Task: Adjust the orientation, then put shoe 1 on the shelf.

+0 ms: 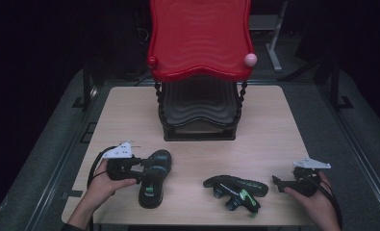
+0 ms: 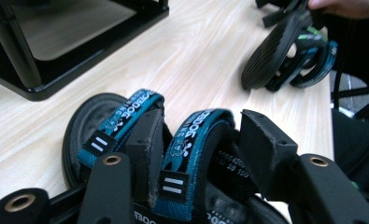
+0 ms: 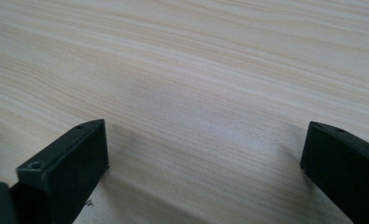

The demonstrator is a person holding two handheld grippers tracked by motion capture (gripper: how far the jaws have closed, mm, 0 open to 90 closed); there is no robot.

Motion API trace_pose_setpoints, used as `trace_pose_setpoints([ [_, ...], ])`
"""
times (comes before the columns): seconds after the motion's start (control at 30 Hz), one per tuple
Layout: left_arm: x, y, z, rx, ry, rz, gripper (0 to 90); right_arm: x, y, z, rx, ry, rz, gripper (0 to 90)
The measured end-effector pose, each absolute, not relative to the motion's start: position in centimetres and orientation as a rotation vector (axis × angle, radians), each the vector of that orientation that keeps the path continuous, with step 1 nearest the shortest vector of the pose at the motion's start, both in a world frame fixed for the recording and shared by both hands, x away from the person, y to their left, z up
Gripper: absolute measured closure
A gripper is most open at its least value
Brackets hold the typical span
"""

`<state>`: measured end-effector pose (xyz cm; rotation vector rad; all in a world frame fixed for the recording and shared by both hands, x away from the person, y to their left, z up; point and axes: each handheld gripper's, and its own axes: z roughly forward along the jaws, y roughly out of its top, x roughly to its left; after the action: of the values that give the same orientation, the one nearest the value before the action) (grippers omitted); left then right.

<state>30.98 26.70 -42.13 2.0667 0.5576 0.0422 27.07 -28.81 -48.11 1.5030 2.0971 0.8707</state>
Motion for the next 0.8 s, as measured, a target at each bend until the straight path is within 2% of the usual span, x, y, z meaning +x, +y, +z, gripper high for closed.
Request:
trace_pose_setpoints([
  [0.3, 31.14, 26.53, -43.1, 2.089, 0.563, 0.026, 50.7, 27.07, -28.81, -48.11, 1.503, 2.097, 0.87, 0.3],
  [0.6, 31.3, 26.86, -43.23, 2.074, 0.567, 0.039, 65.9, 27.07, -28.81, -48.11, 1.503, 2.097, 0.87, 0.3],
  [0.8, 31.26, 27.15, -43.15, 2.051, 0.57, 0.027, 67.6, 27.12, -28.82, -48.11, 1.504, 2.097, 0.87, 0.3],
])
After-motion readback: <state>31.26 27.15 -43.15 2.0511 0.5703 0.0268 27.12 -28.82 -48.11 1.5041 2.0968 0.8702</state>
